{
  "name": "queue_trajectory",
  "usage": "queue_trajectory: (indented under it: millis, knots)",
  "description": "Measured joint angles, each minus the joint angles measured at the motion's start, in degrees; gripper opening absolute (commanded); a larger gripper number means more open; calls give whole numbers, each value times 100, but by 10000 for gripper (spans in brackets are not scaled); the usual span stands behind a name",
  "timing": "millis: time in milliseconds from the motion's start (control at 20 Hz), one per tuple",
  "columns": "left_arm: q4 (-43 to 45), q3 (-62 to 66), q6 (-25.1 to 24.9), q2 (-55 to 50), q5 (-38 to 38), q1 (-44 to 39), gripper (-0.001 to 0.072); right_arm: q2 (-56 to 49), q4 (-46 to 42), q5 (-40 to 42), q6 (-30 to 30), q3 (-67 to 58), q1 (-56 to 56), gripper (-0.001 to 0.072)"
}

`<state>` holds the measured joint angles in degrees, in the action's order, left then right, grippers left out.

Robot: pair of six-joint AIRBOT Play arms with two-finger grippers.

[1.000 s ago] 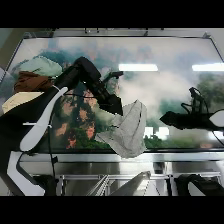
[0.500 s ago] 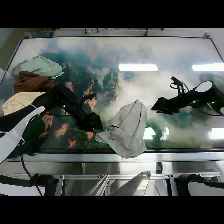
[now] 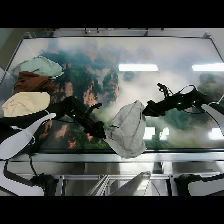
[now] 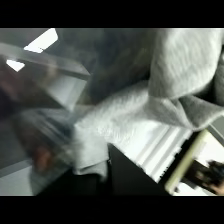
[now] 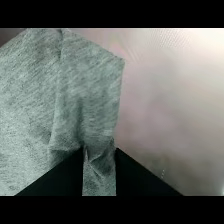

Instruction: Fold the shirts.

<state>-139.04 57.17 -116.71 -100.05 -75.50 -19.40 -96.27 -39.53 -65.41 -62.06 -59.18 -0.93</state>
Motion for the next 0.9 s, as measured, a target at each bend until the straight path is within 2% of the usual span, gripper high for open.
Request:
queue_trajectory:
  millis: [150, 350, 600, 800, 900]
  knots:
    - [-4, 339, -20, -66, -146, -136, 13, 0, 393, -295, 391, -90, 33, 15]
    - [-120, 1104, 13, 407, -844, -66, 13, 533, 804, -922, 691, -693, -120, 15]
    - [-175, 2636, 232, 1945, -1392, 520, 14, 2516, 1228, -1261, 798, -1626, -890, 16]
    - [-136, 3580, 319, 3388, -1268, 1115, 17, 4494, 1167, -957, 820, -1843, -1384, 16]
    - [-24, 3755, 339, 3921, -1152, 1370, 17, 5156, 1078, -737, 809, -1840, -1425, 16]
